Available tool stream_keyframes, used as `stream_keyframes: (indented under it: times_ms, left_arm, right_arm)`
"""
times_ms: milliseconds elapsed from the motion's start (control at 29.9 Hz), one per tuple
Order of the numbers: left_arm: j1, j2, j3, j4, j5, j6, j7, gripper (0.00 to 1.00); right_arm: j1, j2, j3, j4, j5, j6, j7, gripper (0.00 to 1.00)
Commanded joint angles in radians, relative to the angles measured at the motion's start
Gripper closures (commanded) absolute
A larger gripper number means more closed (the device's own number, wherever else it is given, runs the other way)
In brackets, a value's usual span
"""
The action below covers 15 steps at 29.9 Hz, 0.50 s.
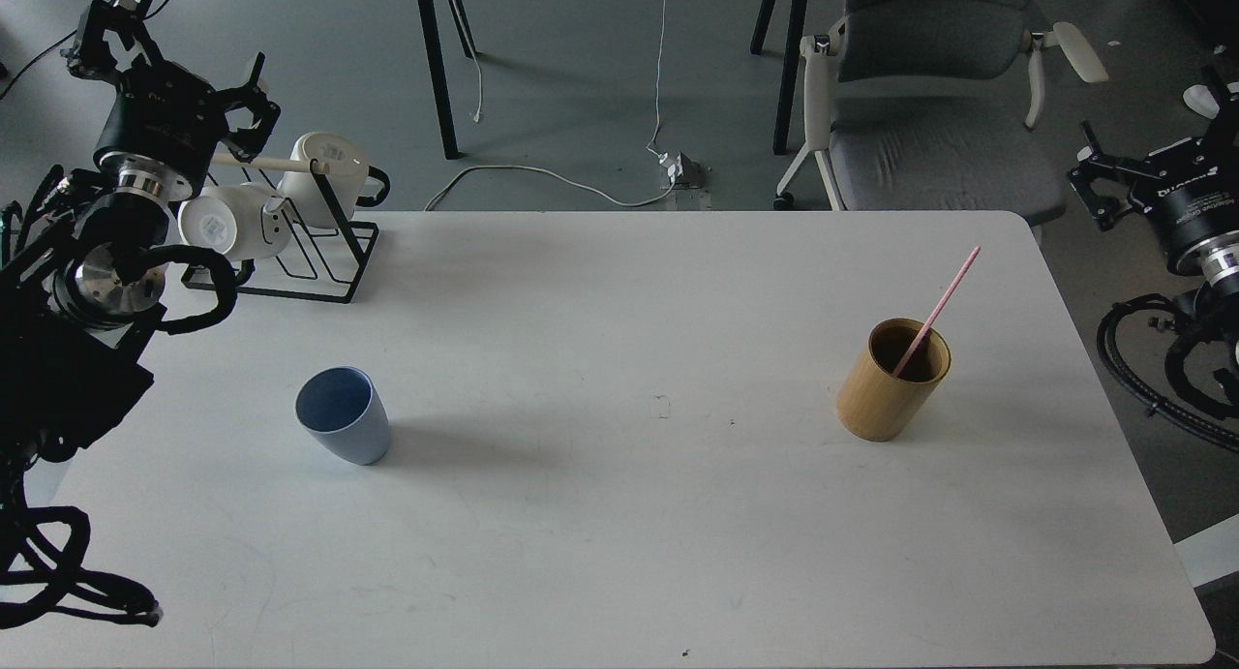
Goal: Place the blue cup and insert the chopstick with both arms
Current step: 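Lower the left gripper from the rack area toward the blue cup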
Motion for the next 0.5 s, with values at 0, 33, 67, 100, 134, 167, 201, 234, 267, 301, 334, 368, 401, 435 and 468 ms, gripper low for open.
stream_keyframes:
  times_ms: [0,33,67,100,134,167,201,234,267,301,334,368,401,435,468]
  left_arm:
    - [0.002,0.004,-0.002,-0.001,0.001,0.0,-0.023,0.01]
    - [0.002,0.004,-0.005,-0.001,0.001,0.0,-0.035,0.01]
    - [0.002,0.004,-0.009,-0.001,0.001,0.0,-0.049,0.01]
    - [0.002,0.005,-0.006,-0.001,0.001,0.0,-0.049,0.01]
    - [0.0,0.007,-0.005,-0.001,0.001,0.0,-0.049,0.01]
    - [0.0,0.008,-0.009,-0.001,0.001,0.0,-0.052,0.01]
    - [0.0,0.017,0.0,0.001,0.001,0.0,-0.046,0.01]
    - [0.0,0.03,0.007,-0.004,0.002,0.0,-0.036,0.01]
    - [0.002,0.042,0.017,-0.018,0.007,0.0,-0.02,0.01]
    - [0.002,0.059,0.038,-0.045,0.01,0.0,-0.007,0.01]
    - [0.003,0.076,0.065,-0.08,0.016,0.0,-0.003,0.01]
    - [0.005,0.099,0.104,-0.132,0.031,0.0,-0.006,0.01]
    - [0.011,0.14,0.142,-0.198,0.064,0.0,-0.009,0.01]
    - [0.014,0.181,0.167,-0.26,0.108,0.0,-0.014,0.01]
    - [0.015,0.227,0.172,-0.327,0.168,0.0,-0.02,0.01]
  right_arm:
    - [0.0,-0.002,-0.001,0.005,-0.003,0.0,0.002,0.0]
    - [0.0,-0.003,-0.001,0.005,-0.003,0.0,0.002,0.0]
    - [0.0,-0.005,-0.001,0.005,-0.003,0.0,0.0,0.0]
    - [0.0,-0.009,-0.001,0.005,-0.003,0.0,0.0,0.0]
    - [0.0,-0.014,-0.002,0.005,-0.003,0.0,0.0,0.0]
    - [0.0,-0.016,-0.002,0.005,-0.005,0.0,0.0,0.0]
    - [0.0,-0.016,-0.002,0.005,-0.005,0.0,0.0,0.0]
    - [0.0,-0.017,-0.002,0.005,-0.003,0.0,0.002,0.0]
    - [0.0,-0.017,-0.002,0.007,-0.005,0.0,0.0,0.0]
    - [0.0,-0.019,-0.002,0.008,-0.005,0.0,0.0,0.0]
    - [0.001,-0.02,-0.002,0.008,-0.005,0.0,0.0,0.0]
    - [0.001,-0.029,-0.007,0.01,-0.006,0.0,0.002,0.0]
    - [0.001,-0.045,-0.008,0.011,-0.006,0.0,0.002,0.0]
    - [0.0,-0.057,-0.005,0.013,-0.006,0.0,0.002,0.0]
    - [0.001,-0.062,-0.002,0.013,-0.006,0.0,0.002,0.0]
